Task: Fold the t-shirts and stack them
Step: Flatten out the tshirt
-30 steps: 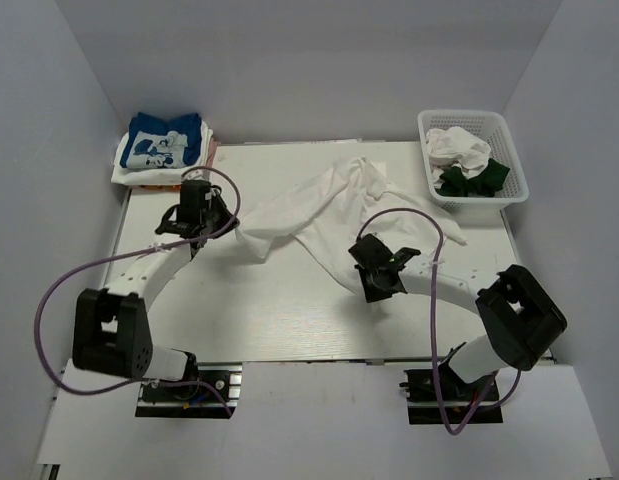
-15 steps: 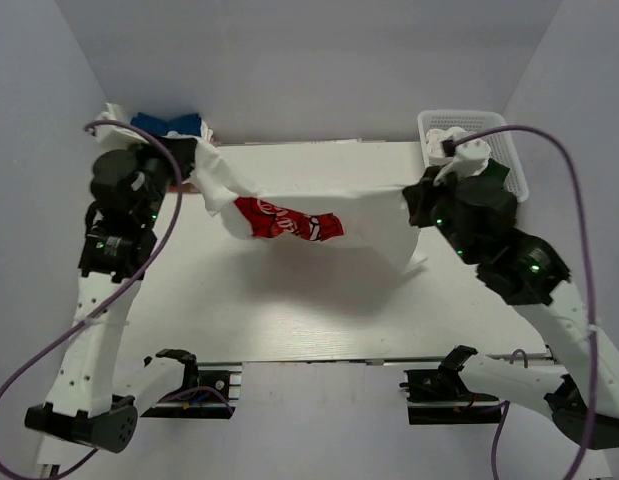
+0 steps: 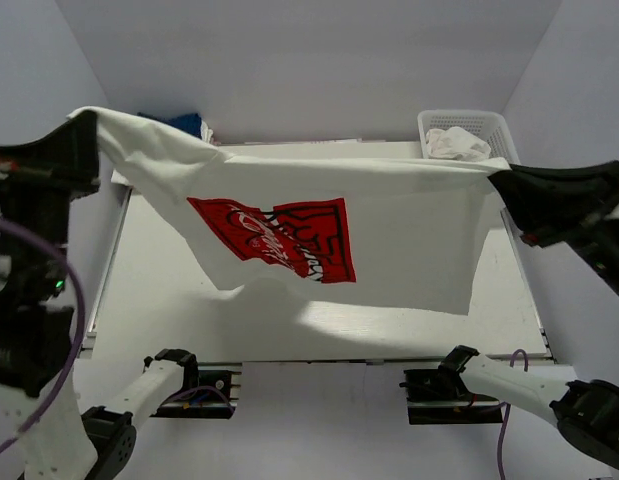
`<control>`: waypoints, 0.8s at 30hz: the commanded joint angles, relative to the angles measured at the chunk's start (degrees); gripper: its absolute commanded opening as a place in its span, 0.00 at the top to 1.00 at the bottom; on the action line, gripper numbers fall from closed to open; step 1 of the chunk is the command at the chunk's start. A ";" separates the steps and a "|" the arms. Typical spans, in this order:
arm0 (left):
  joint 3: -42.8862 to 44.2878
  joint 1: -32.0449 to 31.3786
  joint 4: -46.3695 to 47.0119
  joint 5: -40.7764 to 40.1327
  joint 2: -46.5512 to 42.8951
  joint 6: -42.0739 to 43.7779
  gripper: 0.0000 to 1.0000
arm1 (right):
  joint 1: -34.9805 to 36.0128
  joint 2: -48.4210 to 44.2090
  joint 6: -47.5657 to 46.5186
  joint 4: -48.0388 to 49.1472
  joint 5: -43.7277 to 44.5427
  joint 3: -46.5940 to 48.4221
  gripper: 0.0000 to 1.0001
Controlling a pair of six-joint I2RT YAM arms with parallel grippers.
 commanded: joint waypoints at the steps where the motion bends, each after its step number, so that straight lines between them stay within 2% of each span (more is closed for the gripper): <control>1: 6.50 0.50 -1.13 -0.50 -4.31 2.72 1.00 | -0.22 -2.40 -4.49 0.97 -11.71 3.02 1.00; 7: 14.86 0.50 -0.18 4.32 -4.94 3.78 1.00 | -0.39 -4.08 -4.93 2.47 -13.04 3.28 1.00; 11: 19.87 1.03 0.89 6.09 -0.20 3.78 1.00 | -0.31 -4.34 -5.81 4.13 -12.17 1.89 1.00; 13: 20.50 1.03 1.68 6.70 2.96 3.26 1.00 | -0.22 -4.61 -6.16 8.16 -5.00 -0.48 1.00; 16: 16.73 1.03 4.05 6.70 7.44 3.25 1.00 | 0.05 -3.74 -6.25 13.27 10.45 -10.57 1.00; 17: 14.45 1.03 5.27 7.40 8.76 3.77 1.00 | -0.04 -1.81 -6.42 13.80 13.64 -11.56 1.00; 18: 13.47 1.03 5.28 7.41 10.34 3.78 1.00 | -0.04 0.03 -7.21 17.02 20.46 -14.01 1.00; 19: 10.77 1.03 6.33 7.93 13.40 4.74 1.00 | -0.13 1.44 -7.91 19.41 27.84 -18.99 1.00; 20: 8.48 1.03 7.47 7.94 14.82 5.36 1.00 | -0.22 2.07 -10.18 22.30 31.04 -22.26 1.00; 21: 6.02 1.03 8.18 6.28 16.14 5.36 1.00 | -0.31 3.55 -11.33 34.25 39.95 -29.08 1.00; 22: 0.16 1.03 10.53 5.22 17.55 5.36 1.00 | -0.57 5.65 -13.52 37.68 41.43 -34.37 1.00; 24: -9.06 1.03 13.18 2.94 21.42 6.15 1.00 | -2.50 10.14 -12.50 41.04 41.10 -37.83 1.00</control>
